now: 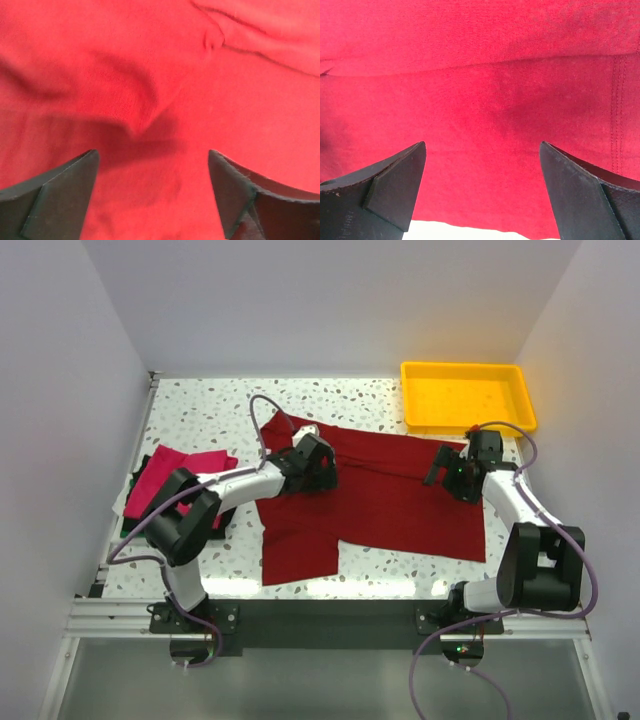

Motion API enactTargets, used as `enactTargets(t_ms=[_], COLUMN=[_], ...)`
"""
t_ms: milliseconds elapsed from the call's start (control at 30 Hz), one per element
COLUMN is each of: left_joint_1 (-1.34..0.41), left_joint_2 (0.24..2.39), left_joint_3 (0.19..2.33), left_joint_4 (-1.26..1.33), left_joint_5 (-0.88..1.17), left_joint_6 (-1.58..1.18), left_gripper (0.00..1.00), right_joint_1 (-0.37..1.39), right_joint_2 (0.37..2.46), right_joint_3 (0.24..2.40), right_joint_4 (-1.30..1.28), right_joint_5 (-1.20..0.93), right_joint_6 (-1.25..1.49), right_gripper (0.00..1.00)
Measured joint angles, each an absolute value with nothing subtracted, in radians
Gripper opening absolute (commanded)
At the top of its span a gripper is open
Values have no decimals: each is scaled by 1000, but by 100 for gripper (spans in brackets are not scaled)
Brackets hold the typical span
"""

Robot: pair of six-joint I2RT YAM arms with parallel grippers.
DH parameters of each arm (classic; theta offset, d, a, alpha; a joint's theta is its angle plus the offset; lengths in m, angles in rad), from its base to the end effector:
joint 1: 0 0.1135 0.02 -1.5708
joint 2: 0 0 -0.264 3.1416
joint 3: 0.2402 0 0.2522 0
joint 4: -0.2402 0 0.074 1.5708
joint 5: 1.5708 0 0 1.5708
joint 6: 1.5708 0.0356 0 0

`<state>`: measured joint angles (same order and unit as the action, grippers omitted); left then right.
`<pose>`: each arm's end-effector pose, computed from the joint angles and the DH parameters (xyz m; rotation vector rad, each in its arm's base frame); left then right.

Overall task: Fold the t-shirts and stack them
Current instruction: Fold the tshirt

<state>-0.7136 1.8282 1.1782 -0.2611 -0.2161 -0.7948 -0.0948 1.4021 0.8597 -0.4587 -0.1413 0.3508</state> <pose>0.2962 -0.2464 0.1824 -0.1935 2.4853 -0.3870 0.2746 -0.0211 0.2067 0.5181 2.5287 0.2776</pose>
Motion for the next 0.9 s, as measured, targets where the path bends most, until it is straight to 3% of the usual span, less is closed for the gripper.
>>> enactTargets(t_ms=[300,633,900], left_joint_1=[-715,-630,-654], left_joint_2=[1581,1821,1826], left_joint_3=[1148,1266,1043], left_joint_4=[-251,-159,-24], left_joint_5=[-284,-233,-120], left_joint_6=[-730,-673,-672], left_gripper=[100,100,100], right_joint_1=[-95,-95,-95], right_joint_2=[1400,1400,1400], right_joint_3=[860,860,860], right_joint_4=[-458,-457,-456], right_joint_5=[-150,-154,-161], right_joint_6=[350,347,347], right_gripper=[99,99,99])
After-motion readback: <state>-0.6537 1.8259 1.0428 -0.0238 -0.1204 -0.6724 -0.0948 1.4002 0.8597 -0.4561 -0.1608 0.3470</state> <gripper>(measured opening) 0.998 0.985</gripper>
